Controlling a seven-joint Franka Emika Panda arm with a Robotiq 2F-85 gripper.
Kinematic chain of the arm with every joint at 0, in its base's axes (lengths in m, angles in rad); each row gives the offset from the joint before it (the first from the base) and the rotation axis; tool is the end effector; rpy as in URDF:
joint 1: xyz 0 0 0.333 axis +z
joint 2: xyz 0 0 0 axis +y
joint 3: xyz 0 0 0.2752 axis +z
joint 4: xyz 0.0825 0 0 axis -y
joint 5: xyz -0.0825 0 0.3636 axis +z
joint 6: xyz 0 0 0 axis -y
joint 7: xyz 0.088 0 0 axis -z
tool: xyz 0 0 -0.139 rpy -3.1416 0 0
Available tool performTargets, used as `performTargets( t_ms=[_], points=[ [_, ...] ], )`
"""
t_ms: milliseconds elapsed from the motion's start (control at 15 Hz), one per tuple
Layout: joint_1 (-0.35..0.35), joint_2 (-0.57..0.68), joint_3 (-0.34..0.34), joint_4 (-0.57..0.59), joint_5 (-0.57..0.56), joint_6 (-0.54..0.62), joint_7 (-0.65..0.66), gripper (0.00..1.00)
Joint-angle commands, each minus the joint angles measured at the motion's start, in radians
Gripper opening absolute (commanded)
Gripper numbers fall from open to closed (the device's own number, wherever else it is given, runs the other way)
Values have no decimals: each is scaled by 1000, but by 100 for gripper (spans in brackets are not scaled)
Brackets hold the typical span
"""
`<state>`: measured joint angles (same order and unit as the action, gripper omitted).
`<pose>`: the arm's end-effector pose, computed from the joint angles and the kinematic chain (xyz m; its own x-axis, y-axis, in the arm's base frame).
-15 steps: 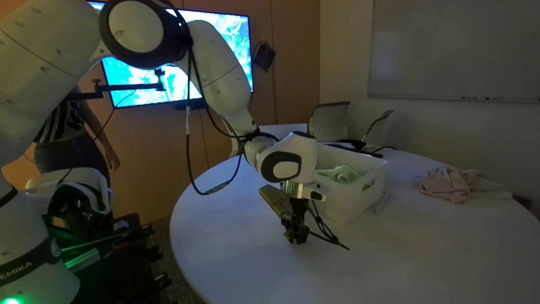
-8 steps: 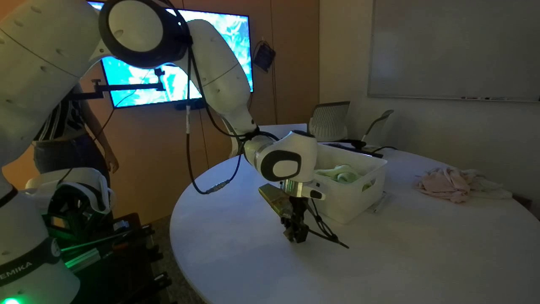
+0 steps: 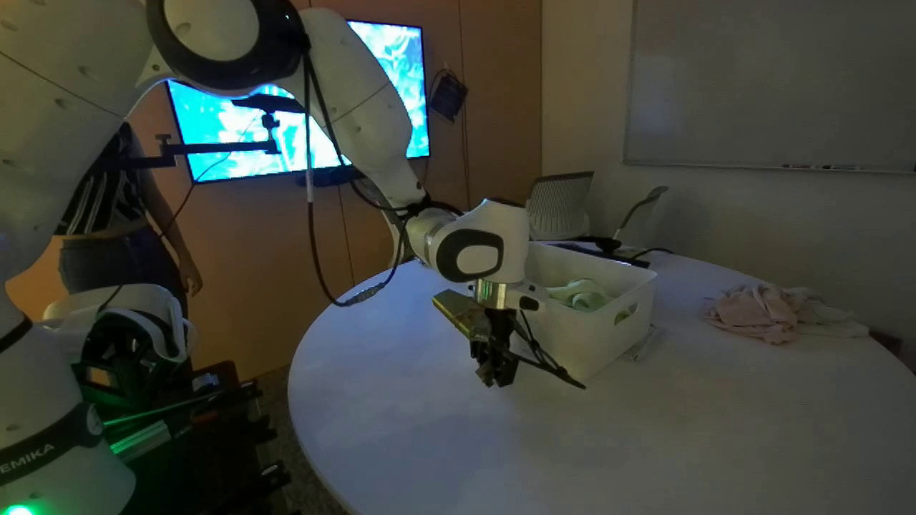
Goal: Pick up the yellow towel put it in the basket, pick up a black masking tape put it in the cup, pick up the light yellow towel put it in the basket, pick up the marker put it in the cup, pick up the white-brown towel put it in the basket and pick up the object put it in the cup
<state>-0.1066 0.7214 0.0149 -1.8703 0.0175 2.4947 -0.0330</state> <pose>0.5758 -0.0523 0.0715 0.9925 -0.0749 -0.0963 -0.0774 -0.9968 -0.0222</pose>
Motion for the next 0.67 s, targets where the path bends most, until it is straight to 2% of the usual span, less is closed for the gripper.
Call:
performTargets(
  t_ms=[0,600],
  points=[
    [54,-114,-27,-80,-12,-41,42,3],
    [193,-262,-40,-152,-99,-65,163,3]
  ],
)
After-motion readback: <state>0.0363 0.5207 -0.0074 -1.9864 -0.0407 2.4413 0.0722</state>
